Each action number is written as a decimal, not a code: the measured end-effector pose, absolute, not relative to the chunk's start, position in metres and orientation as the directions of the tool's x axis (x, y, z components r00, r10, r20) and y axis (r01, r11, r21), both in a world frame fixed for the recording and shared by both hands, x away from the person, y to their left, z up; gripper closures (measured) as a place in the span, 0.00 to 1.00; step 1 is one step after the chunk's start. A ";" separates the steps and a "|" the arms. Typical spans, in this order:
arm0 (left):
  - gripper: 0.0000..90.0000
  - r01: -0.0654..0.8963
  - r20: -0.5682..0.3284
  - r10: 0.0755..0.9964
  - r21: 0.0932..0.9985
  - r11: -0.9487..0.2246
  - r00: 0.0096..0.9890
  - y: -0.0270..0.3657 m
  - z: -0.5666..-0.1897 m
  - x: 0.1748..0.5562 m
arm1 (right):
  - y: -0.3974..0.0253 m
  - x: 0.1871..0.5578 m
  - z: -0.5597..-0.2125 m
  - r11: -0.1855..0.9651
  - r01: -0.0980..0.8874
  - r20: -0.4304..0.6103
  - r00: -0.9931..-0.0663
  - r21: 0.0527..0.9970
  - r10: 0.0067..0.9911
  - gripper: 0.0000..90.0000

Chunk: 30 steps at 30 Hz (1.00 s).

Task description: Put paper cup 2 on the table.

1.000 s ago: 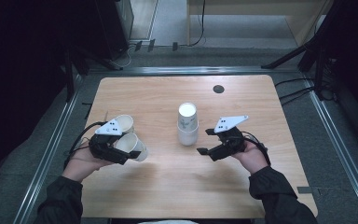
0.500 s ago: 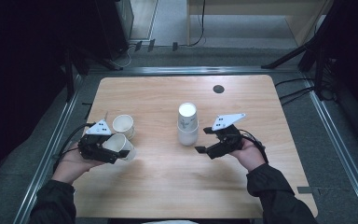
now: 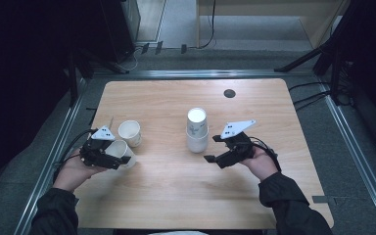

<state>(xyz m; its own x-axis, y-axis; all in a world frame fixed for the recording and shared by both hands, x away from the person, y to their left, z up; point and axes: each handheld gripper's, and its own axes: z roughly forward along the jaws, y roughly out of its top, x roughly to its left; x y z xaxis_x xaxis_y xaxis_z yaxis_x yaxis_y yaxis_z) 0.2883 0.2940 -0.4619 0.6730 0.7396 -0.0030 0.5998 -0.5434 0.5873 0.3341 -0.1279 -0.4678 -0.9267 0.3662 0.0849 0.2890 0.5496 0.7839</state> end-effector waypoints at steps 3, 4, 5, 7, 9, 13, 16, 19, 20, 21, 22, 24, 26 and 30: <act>0.26 0.610 0.000 0.748 0.579 -0.541 0.664 0.296 -0.466 0.291 | -0.127 0.334 -0.468 0.554 0.287 0.083 -0.928 0.782 0.363 0.23; 0.26 0.612 0.002 0.750 0.575 -0.542 0.662 0.296 -0.467 0.292 | -0.127 0.333 -0.468 0.555 0.288 0.085 -0.928 0.780 0.363 0.23; 0.26 0.616 0.001 0.753 0.574 -0.539 0.658 0.296 -0.468 0.293 | -0.127 0.333 -0.468 0.558 0.286 0.082 -0.929 0.779 0.362 0.23; 0.25 0.629 -0.003 0.760 0.565 -0.535 0.650 0.298 -0.472 0.295 | -0.127 0.333 -0.469 0.563 0.280 0.075 -0.930 0.777 0.359 0.23; 0.25 0.633 -0.002 0.763 0.560 -0.535 0.647 0.298 -0.473 0.296 | -0.127 0.333 -0.469 0.564 0.282 0.076 -0.930 0.776 0.360 0.23; 0.25 0.636 -0.001 0.763 0.554 -0.538 0.646 0.297 -0.477 0.298 | -0.126 0.332 -0.469 0.566 0.283 0.077 -0.930 0.774 0.359 0.23; 0.25 0.636 0.005 0.760 0.543 -0.548 0.650 0.296 -0.479 0.298 | -0.126 0.333 -0.469 0.566 0.284 0.077 -0.930 0.774 0.360 0.23; 0.25 0.640 0.005 0.759 0.535 -0.552 0.651 0.295 -0.481 0.299 | -0.126 0.332 -0.470 0.570 0.282 0.075 -0.931 0.772 0.358 0.23; 0.25 0.641 0.005 0.759 0.534 -0.552 0.651 0.294 -0.482 0.299 | -0.126 0.332 -0.470 0.571 0.281 0.074 -0.931 0.771 0.358 0.23; 0.25 0.640 0.006 0.757 0.531 -0.556 0.653 0.294 -0.482 0.299 | -0.126 0.332 -0.470 0.572 0.280 0.073 -0.931 0.771 0.357 0.23; 0.24 0.642 0.004 0.759 0.531 -0.554 0.651 0.294 -0.483 0.299 | -0.126 0.332 -0.470 0.573 0.280 0.073 -0.931 0.771 0.356 0.23; 0.24 0.637 0.008 0.754 0.528 -0.561 0.657 0.293 -0.483 0.299 | -0.125 0.332 -0.470 0.573 0.279 0.073 -0.932 0.770 0.356 0.23; 0.24 0.640 0.009 0.755 0.522 -0.563 0.656 0.292 -0.484 0.299 | -0.125 0.332 -0.470 0.574 0.279 0.073 -0.932 0.770 0.355 0.23; 0.24 0.639 0.017 0.750 0.512 -0.574 0.661 0.290 -0.486 0.299 | -0.125 0.332 -0.470 0.574 0.279 0.073 -0.932 0.770 0.355 0.23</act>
<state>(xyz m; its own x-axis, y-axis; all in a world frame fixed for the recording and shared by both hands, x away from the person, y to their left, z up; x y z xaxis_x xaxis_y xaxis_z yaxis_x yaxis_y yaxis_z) 0.2993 0.2905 -0.4861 0.6608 0.7503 0.0168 0.6389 -0.5742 0.5119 0.3322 -0.1253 -0.4698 -0.9321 0.3549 0.0731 0.2788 0.5735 0.7703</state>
